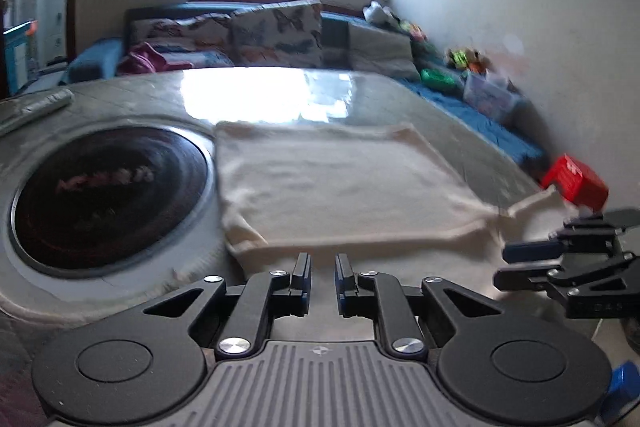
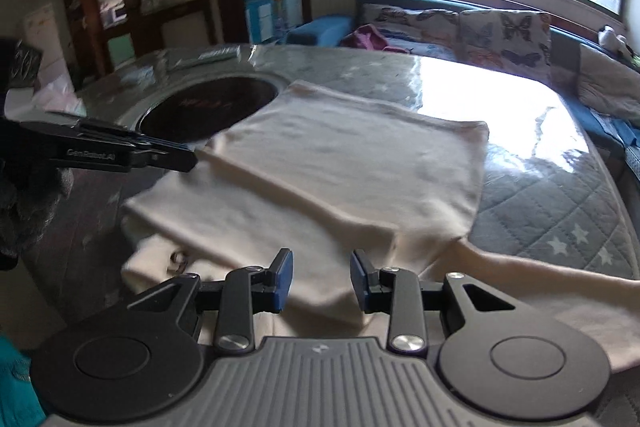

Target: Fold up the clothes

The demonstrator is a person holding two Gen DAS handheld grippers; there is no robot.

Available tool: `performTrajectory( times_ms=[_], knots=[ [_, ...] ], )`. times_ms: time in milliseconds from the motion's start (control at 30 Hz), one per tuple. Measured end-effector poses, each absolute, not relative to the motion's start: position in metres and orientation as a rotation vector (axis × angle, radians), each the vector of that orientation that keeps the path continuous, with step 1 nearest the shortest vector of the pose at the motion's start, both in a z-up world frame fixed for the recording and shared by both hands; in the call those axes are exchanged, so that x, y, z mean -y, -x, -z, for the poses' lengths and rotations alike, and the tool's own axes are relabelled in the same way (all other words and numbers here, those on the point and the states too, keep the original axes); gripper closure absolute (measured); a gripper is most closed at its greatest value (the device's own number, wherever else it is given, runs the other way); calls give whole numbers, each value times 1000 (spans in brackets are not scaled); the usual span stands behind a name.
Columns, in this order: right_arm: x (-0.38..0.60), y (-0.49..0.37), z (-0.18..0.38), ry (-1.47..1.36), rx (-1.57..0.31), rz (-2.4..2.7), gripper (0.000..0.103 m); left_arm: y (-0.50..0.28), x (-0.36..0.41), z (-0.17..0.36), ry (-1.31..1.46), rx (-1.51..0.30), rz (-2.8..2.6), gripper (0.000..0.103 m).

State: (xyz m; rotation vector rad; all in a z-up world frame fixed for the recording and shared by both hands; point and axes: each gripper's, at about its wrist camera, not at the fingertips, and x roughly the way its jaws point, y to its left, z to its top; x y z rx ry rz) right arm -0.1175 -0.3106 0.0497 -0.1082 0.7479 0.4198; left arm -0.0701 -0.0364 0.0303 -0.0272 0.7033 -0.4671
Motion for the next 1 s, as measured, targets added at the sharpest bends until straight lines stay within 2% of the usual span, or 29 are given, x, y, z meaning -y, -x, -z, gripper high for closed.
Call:
performTrajectory(
  times_ms=[133, 367, 433, 467, 733, 867, 933, 1000],
  knots=[
    [310, 120, -39, 109, -768, -409, 71, 71, 42, -18, 6, -744, 462, 88],
    [347, 132, -54, -7, -719, -311, 71, 73, 46, -25, -1, -723, 465, 85],
    [365, 134, -54, -34, -712, -238, 71, 73, 49, -29, -4, -714, 470, 74],
    [376, 136, -53, -50, -710, -194, 71, 73, 51, -30, -6, -709, 473, 62],
    [469, 145, -38, -208, -692, 166, 71, 73, 68, -38, -14, -689, 498, 46],
    [505, 148, -30, -290, -677, 271, 71, 74, 78, -40, -12, -689, 507, 27],
    [510, 148, -28, -299, -669, 284, 71, 74, 82, -40, -13, -686, 517, 24],
    [515, 147, -26, -308, -662, 297, 71, 76, 87, -41, -16, -684, 528, 15]
  ],
)
